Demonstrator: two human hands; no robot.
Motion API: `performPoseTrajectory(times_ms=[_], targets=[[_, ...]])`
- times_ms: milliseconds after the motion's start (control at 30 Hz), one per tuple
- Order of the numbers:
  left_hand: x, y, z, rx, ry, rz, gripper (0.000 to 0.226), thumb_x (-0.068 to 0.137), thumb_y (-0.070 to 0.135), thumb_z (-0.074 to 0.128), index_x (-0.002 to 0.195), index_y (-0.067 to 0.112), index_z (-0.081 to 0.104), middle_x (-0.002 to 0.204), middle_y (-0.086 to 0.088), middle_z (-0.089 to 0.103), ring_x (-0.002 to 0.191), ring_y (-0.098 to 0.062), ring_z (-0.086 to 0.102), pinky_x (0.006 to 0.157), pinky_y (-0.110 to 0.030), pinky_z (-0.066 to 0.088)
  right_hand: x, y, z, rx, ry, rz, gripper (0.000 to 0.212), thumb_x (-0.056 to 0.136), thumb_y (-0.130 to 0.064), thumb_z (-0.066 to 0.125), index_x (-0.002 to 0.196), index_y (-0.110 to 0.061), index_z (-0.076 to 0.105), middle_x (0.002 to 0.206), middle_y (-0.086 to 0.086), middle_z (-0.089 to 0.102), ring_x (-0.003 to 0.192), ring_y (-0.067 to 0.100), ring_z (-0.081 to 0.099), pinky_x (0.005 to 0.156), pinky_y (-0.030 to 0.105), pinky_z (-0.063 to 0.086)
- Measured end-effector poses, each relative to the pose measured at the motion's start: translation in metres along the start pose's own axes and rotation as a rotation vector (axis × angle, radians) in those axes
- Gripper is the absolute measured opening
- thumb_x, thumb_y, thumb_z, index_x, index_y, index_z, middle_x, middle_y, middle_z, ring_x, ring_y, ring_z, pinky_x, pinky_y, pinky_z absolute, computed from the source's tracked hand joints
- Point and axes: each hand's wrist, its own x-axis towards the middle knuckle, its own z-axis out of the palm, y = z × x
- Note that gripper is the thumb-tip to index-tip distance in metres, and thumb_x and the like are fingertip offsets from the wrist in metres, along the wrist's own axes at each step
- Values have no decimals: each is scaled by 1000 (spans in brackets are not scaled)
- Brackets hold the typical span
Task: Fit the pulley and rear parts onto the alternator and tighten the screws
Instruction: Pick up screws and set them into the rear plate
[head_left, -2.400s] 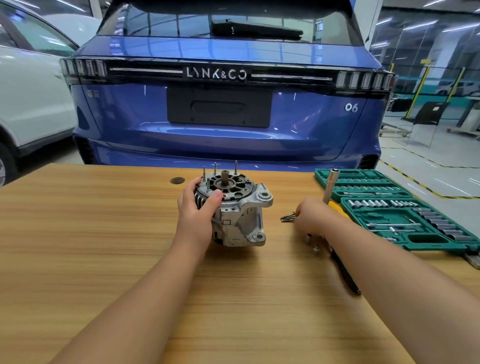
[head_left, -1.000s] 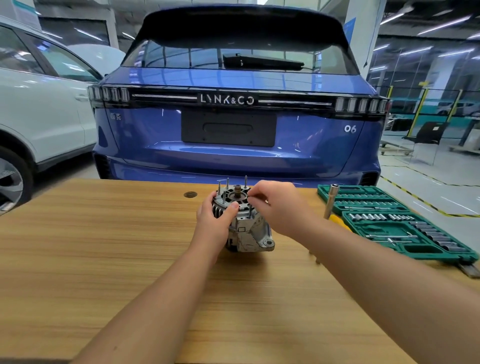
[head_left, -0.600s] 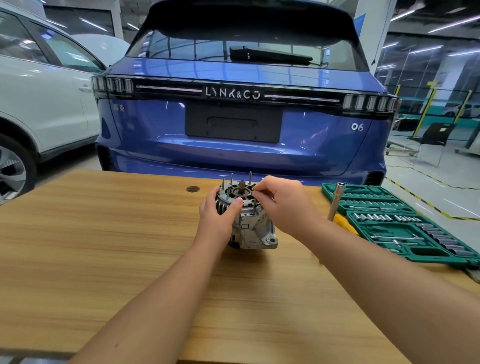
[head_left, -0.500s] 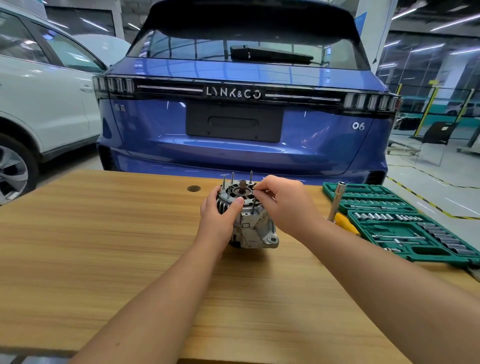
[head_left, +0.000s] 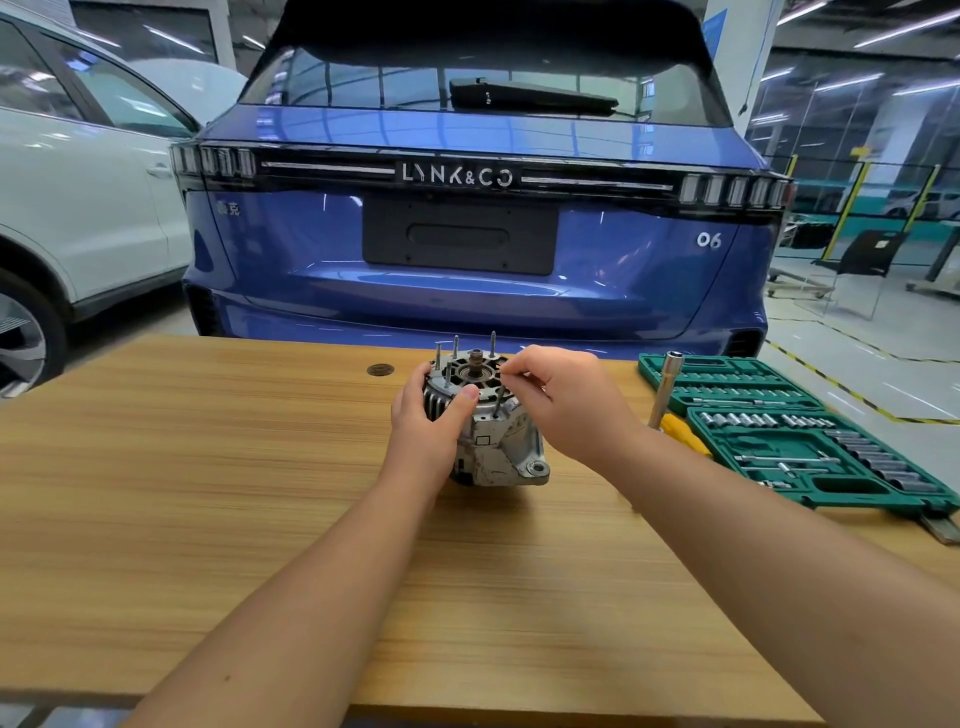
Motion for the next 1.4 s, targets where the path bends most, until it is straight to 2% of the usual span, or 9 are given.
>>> performPoseTrajectory(times_ms=[200,367,667,933,1067,1167,1233,1333,1400], targets=[[0,-2,0,-6,2,-4,71,90,56,64,150,45,28,154,5,30,132,-22,43,102,-50,49,-1,1,-1,-20,-12,-38,17,100,-18,60,110,-14,73,99,-2,74,91,13,66,79,31,56],[0,-2,0,-5,6,8,70,91,57,63,150,46,27,155,6,30,132,-20,42,92,-38,47,-2,0,5,-139,-120,-123,17,100,-17,60,103,-11,75,92,1,73,87,19,61,78,38,53],[0,-3,0,-35,0,2,69,90,55,65,149,47,29,152,5,33,129,-23,47,97,-51,53,-4,7,12,-112,-179,-58,23,99,-16,58,112,-16,76,106,-8,65,98,7,44,85,24,36],[0,-3,3,-4,24,8,70,90,56,64,150,46,29,153,5,32,130,-22,45,99,-49,52,-3,6,10,-118,-222,-23,25,97,-13,56,112,-18,75,106,-10,65,102,12,48,94,31,42],[-1,-3,3,7,31,11,71,89,58,64,149,46,29,153,6,31,129,-20,44,97,-48,53,-1,5,8,-117,-247,-9,24,97,-13,56,109,-17,76,107,-8,66,101,11,50,89,27,44],[-1,-4,2,28,26,9,72,87,62,64,148,48,29,154,8,31,132,-20,42,100,-49,51,2,15,-4,165,-125,172,20,98,-16,57,105,-24,74,97,-17,67,87,-2,60,73,13,48],[-1,-4,1,35,25,17,73,86,64,63,149,48,29,155,8,30,135,-21,40,103,-51,48,6,33,-18,319,82,358,18,98,-18,56,100,-29,70,85,-13,68,73,2,63,59,19,53],[-1,-5,2,37,37,24,74,84,66,63,148,48,31,154,9,31,138,-20,38,108,-52,43,8,72,-30,165,157,536,19,98,-19,53,101,-23,71,82,-5,69,69,15,61,58,32,53],[-2,-6,2,49,44,31,74,83,67,62,148,49,31,155,9,30,139,-20,36,109,-51,42,5,96,-27,-71,-28,557,22,99,-17,51,104,-17,72,91,0,71,75,17,63,66,35,56]])
